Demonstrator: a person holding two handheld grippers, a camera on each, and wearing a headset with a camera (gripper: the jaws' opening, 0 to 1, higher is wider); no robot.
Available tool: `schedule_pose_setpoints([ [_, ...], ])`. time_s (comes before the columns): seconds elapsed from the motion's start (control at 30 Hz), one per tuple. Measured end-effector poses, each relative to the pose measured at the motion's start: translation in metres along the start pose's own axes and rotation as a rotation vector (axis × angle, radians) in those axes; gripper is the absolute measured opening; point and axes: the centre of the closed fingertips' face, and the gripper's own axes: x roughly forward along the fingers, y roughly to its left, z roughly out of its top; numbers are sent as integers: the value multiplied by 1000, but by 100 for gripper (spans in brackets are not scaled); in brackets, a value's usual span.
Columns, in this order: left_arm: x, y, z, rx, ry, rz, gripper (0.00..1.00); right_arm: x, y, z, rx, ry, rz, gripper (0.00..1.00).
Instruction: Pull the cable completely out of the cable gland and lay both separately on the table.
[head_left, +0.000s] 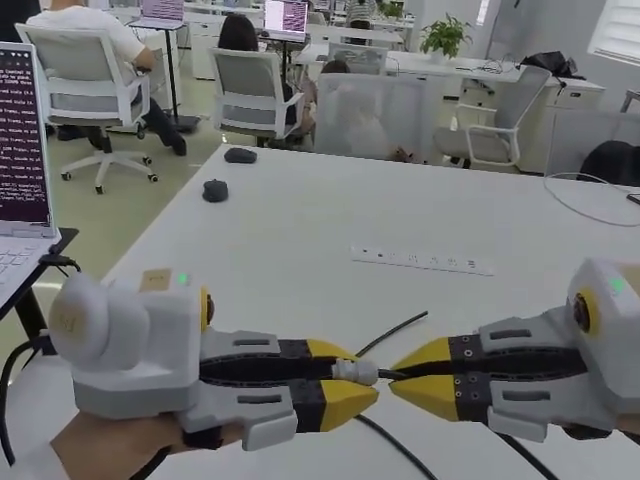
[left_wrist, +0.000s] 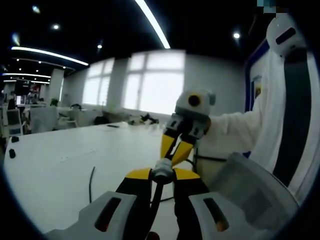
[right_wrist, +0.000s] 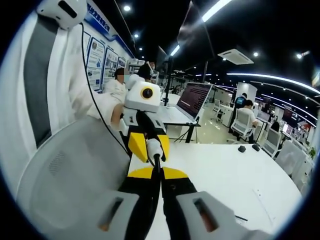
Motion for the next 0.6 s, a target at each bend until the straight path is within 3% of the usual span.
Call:
schedule_pose_setpoints([
  [0.27, -1, 3, 1, 0, -5, 13, 16, -17, -6, -17, 27, 25, -40, 4],
  [0.6, -3, 5, 3, -2, -10, 21, 16, -35, -11, -56, 64, 125, -93, 4],
])
